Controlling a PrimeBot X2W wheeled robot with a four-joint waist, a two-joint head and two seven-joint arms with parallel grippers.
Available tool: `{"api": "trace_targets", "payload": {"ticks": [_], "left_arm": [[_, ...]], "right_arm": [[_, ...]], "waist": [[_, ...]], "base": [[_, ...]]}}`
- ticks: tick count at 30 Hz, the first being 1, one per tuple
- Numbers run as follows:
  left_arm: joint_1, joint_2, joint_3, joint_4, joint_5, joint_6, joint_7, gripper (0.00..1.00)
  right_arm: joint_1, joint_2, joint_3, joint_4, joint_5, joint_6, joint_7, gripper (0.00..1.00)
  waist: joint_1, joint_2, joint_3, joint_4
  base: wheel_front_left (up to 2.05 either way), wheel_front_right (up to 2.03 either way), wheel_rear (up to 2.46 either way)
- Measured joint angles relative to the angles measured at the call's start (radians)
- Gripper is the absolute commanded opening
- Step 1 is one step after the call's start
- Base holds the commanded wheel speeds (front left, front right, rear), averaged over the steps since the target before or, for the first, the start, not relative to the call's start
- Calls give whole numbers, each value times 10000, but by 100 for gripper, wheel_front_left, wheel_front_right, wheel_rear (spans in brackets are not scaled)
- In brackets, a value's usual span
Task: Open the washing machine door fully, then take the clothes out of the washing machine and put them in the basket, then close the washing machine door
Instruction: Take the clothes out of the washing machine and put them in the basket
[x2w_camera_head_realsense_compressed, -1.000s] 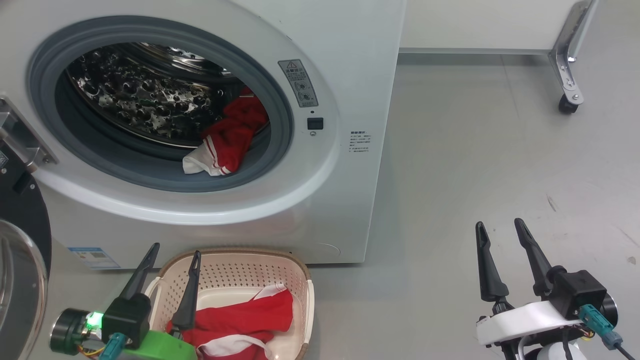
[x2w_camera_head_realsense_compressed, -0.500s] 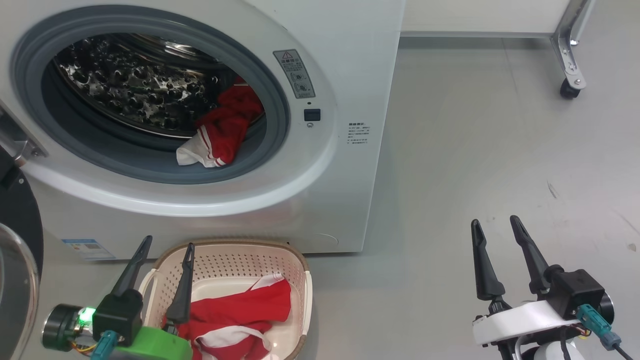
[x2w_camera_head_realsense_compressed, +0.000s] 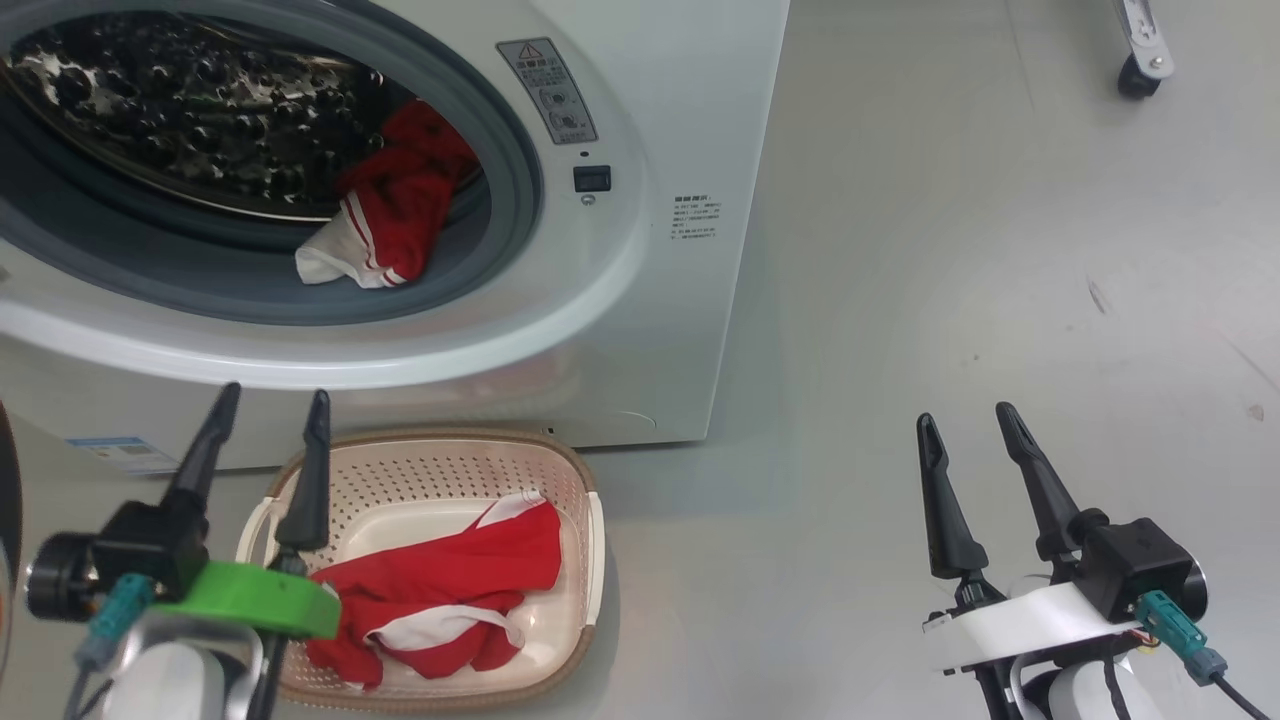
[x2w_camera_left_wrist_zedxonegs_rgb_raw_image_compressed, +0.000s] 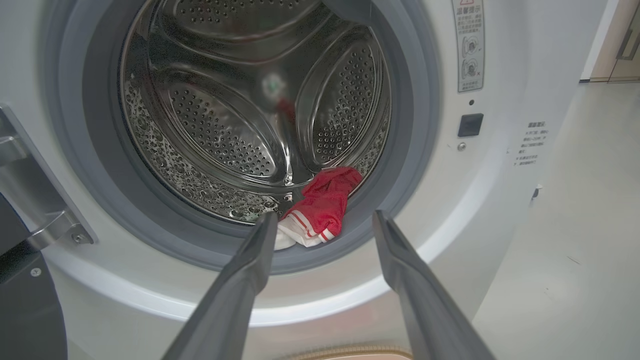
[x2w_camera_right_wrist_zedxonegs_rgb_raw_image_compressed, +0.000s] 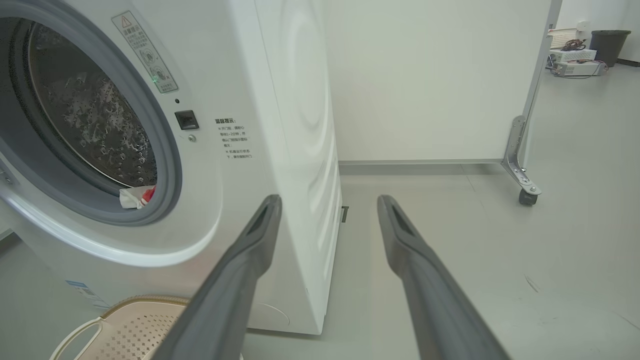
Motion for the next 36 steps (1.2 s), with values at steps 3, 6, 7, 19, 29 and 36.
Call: {"api": "trace_targets", "payload": {"ticks": [3,6,7,19,29,36], "left_arm": [[-646,217,146,0,-293,-2,217,100],[-1050,299,253,48,-512,-6,380,100],[-1234,343,301,94,-602,-8,476,100],[-3051,899,552,1191,-1628,-10,2196,100],[-4384,1183,86,2100,-2266,-36,3578,100],[-5335,1336,-15,2801,-2516,-36,4544,100]], "right_arm": [[-183,-2,81,-58,-2,-12,0,100],[-318,-4,119,-94,-2,-46,0,100],[-386,-4,136,-100,-2,-46,0,100],[-1030,-17,441,-111,-8,-100,0,100],[-1251,-17,633,-117,50,-226,0,100],[-1461,-19,794,-171,190,-272,0,100]], "waist": [[0,0,343,-110],[0,0,573,-196],[0,0,685,-242],[0,0,1627,-1053],[0,0,2076,-1664],[0,0,2377,-1938]], "base": [[0,0,0],[0,0,0],[0,0,0],[0,0,0],[0,0,0],[0,0,0]]}}
